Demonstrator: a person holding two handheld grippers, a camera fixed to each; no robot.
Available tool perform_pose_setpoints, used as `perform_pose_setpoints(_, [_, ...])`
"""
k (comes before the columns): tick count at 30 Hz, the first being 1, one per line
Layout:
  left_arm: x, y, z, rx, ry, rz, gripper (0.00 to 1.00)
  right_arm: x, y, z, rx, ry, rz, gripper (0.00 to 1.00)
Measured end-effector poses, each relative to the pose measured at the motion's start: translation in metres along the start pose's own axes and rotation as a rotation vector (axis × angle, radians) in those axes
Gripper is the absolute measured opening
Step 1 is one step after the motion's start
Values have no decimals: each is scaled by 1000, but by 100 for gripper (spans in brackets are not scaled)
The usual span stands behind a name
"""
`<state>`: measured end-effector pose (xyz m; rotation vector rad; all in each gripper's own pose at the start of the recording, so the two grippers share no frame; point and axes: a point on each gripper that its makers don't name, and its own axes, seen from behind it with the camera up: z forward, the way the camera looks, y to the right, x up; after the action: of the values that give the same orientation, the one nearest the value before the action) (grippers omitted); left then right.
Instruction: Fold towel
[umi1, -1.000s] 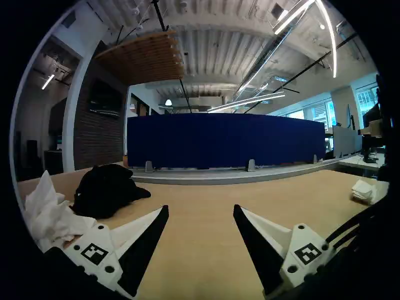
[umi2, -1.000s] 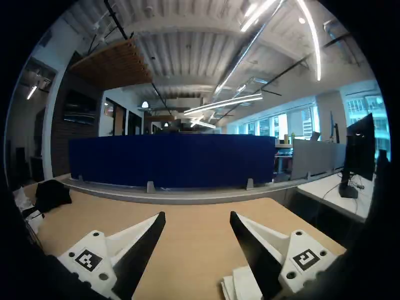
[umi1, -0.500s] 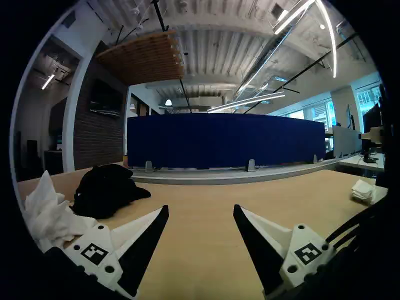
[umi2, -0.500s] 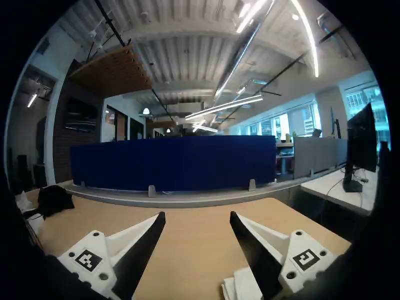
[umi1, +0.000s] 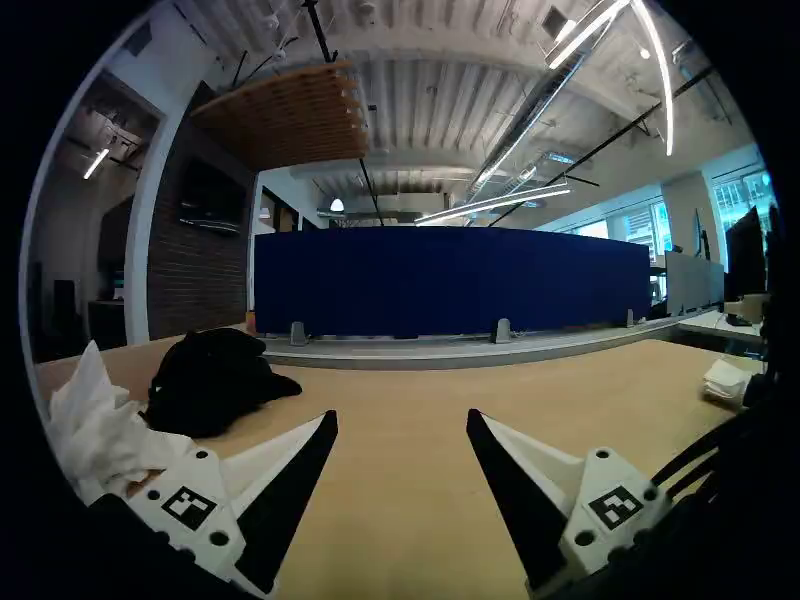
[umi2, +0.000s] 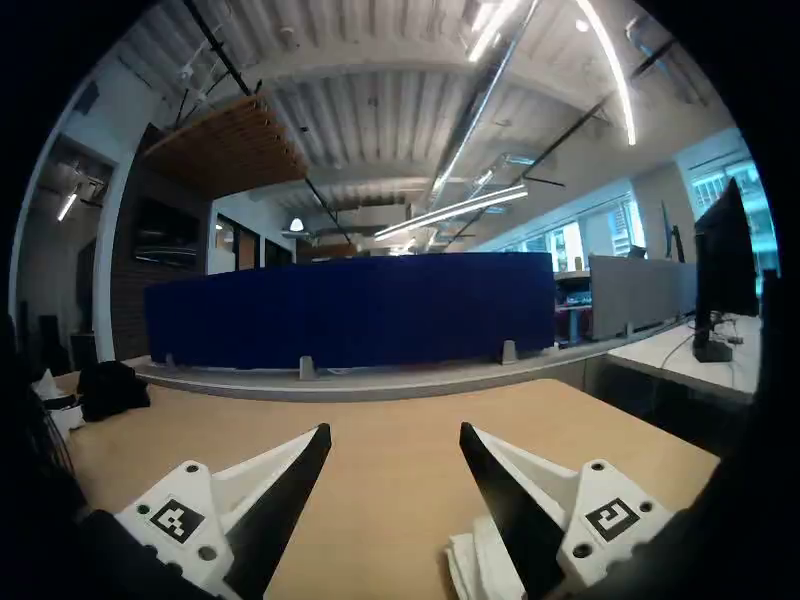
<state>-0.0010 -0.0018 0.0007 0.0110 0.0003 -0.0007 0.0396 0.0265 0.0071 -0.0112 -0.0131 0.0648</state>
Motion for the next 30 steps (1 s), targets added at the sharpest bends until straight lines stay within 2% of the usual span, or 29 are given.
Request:
perform_pose_setpoints(5, [0, 0, 0, 0, 0, 0, 96, -17, 6, -1, -10, -9, 10, 100])
perform_pose_setpoints(9, [0, 0, 0, 0, 0, 0, 96, -25, 2, -1, 15, -5, 28, 100])
perform_pose_setpoints(15, [0, 0, 1, 0, 0, 0, 96, -32, 0, 1, 17, 5, 45, 100])
perform_pose_setpoints(24, [0, 1, 0, 0, 0, 0, 96, -46, -9, 1, 21, 2, 19, 100])
perform_pose_setpoints(30, [0, 0, 0, 0, 0, 0, 96, -45, -13, 1, 28, 8, -16, 100])
